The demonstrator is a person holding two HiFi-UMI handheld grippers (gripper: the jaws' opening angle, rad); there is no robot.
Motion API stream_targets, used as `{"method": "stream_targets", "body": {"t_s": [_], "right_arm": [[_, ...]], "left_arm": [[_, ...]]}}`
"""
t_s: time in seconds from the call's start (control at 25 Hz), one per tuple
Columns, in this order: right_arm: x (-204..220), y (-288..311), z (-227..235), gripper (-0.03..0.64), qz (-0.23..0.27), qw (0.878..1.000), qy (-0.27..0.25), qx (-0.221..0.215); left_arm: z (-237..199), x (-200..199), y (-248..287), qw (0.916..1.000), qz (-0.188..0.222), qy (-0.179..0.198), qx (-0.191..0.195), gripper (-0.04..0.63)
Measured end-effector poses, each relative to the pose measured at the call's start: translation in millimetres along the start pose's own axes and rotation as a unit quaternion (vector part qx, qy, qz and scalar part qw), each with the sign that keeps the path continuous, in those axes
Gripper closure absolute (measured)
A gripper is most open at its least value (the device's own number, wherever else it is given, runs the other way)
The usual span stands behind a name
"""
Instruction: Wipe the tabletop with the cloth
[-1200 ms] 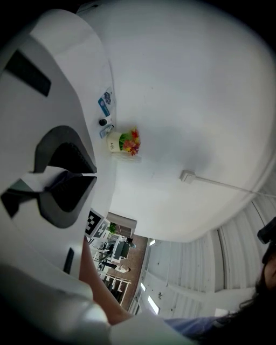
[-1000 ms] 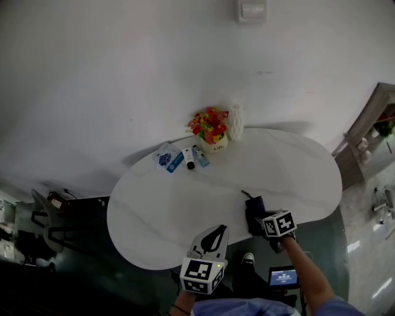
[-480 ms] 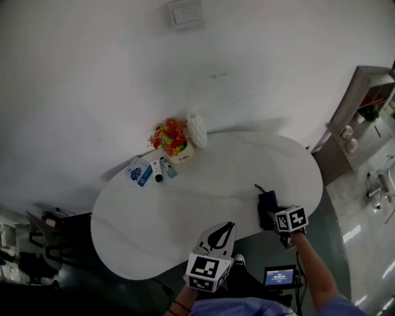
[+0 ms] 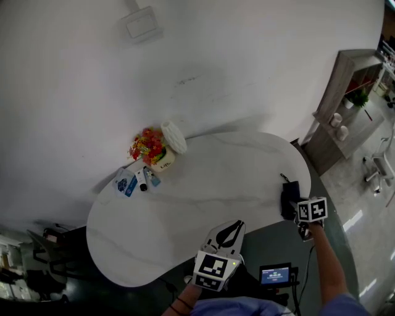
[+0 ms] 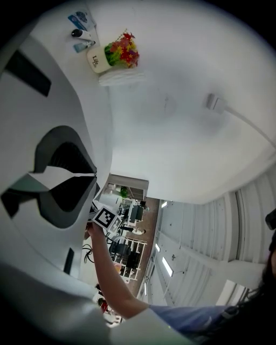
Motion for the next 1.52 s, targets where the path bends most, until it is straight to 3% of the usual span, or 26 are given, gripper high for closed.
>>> {"method": "stream_targets", "body": {"t_s": [0.4,0.56,0.68,0.88,1.04,1.32,1.52], "right_arm": [[15.2,-32.1,75.8,0.517,0.012,0.996,0.053,0.078],[16.1,-37.9,73.9,0.517,0.018,0.995,0.047,0.084],[9.7,-42.7,51.6,0.517,0.026,0.997,0.028,0.065],[-4.4,-42.5,-19.8,0.517,0.048,0.999,0.003,-0.019],[-10.7,-34.7,-98.0,0.517,0.038,0.993,-0.056,-0.096],[-14.0,-12.9,-263.5,0.517,0.016,0.963,-0.172,-0.207],[4.1,6.2,-388.9,0.517,-0.003,0.942,-0.213,-0.260]], "left_arm": [[21.6,4.0,6.1,0.9999,-0.006,-0.002,0.014,0.568],[16.9,6.1,-3.1,0.9999,-0.001,-0.011,-0.001,0.569],[7.9,11.1,-14.6,0.9997,0.003,-0.021,-0.016,0.569],[-14.4,29.7,-39.4,0.9971,0.012,-0.046,-0.059,0.569],[-30.7,36.2,-69.7,0.9938,0.022,-0.064,-0.088,0.569],[-66.6,68.4,-153.4,0.9812,0.042,-0.097,-0.161,0.569],[-94.2,103.8,-240.0,0.9692,0.047,-0.116,-0.212,0.569]]}}
Point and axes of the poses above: the fingertips, and each gripper's own axes: y forward along the fingers, z to its right, x out of its underside, the point moved 7 cm from there along -y, backward along the fingers, and after that the axes turned 1 degree about -y, right-handed, at the moved point
